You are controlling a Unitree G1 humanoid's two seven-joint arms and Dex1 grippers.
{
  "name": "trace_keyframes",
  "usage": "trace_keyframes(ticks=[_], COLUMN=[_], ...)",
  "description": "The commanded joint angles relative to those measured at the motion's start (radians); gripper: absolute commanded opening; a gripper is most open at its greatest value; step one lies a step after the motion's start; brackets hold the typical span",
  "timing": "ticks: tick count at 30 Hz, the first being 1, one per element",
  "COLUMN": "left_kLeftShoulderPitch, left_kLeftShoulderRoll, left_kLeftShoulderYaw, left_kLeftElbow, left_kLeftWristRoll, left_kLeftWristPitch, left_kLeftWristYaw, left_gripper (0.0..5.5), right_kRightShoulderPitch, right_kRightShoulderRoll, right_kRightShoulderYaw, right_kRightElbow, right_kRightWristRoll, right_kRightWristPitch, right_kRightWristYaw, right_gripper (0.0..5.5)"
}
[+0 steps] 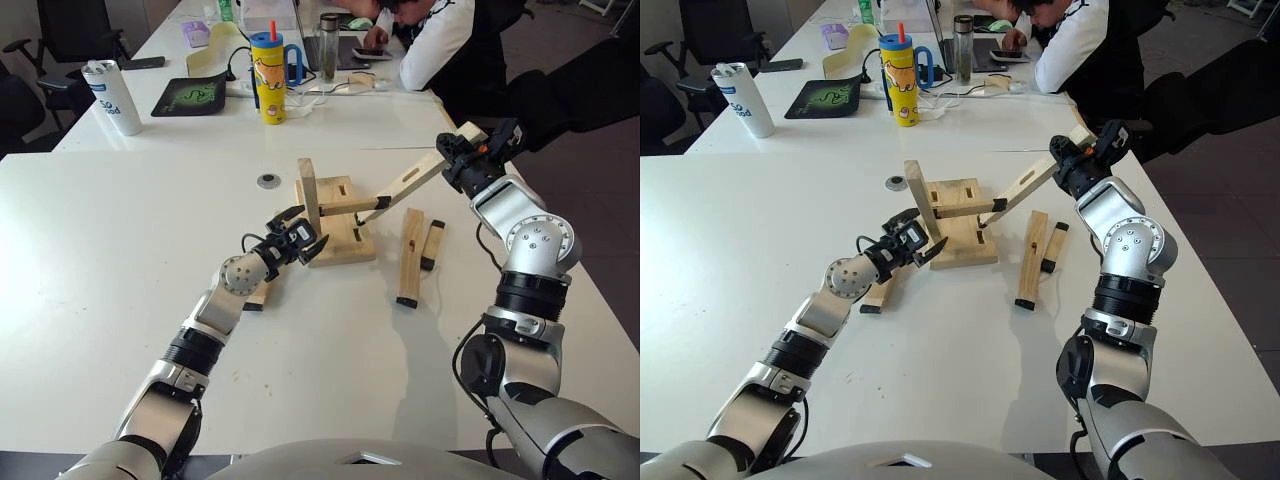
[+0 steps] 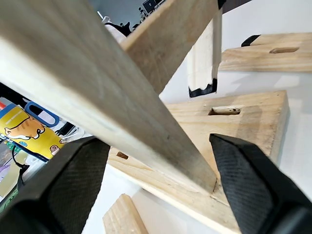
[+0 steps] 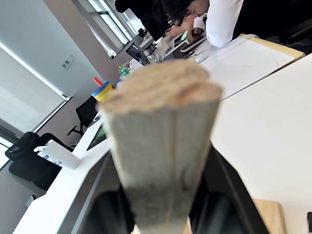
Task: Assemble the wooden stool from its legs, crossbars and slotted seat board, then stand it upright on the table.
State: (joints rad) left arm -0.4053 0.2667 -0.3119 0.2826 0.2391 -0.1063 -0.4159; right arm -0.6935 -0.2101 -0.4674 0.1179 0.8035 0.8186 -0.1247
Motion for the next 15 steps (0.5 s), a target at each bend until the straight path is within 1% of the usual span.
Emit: trace_keyframes(ticks=[1,7,12,15], left_kLeftShoulderPitch=[-0.006,0.016,0.030,0.040], left_kLeftShoulderRoll=[0.009,0.020,0.016,0.013], left_kLeftShoulderYaw=[0.002,0.018,0.026,0.033], left_kLeftElbow=[-0.027,-0.039,-0.053,-0.066], left_kLeftWristRoll=[0.004,-0.002,-0.002,-0.004], left_kLeftWristPitch=[0.012,0.021,0.028,0.035], left_kLeftWristYaw=[-0.015,-0.010,-0.003,0.005], left_gripper=[3.67,3.67,3.67,3.67], right_kRightShoulderPitch=[0.034,0.037,0.054,0.073], right_kRightShoulderRoll=[-0.005,-0.030,-0.044,-0.034], right_kRightShoulderYaw=[-0.005,0.019,0.049,0.084], right_kRightElbow=[-0.019,-0.013,0.003,-0.003], right_kRightWristRoll=[0.002,-0.038,-0.100,-0.142], right_kRightWristPitch=[0.046,0.068,0.018,-0.052], right_kRightWristYaw=[-0.023,-0.020,0.002,0.042], right_gripper=[1.02,1.02,1.02,1.02])
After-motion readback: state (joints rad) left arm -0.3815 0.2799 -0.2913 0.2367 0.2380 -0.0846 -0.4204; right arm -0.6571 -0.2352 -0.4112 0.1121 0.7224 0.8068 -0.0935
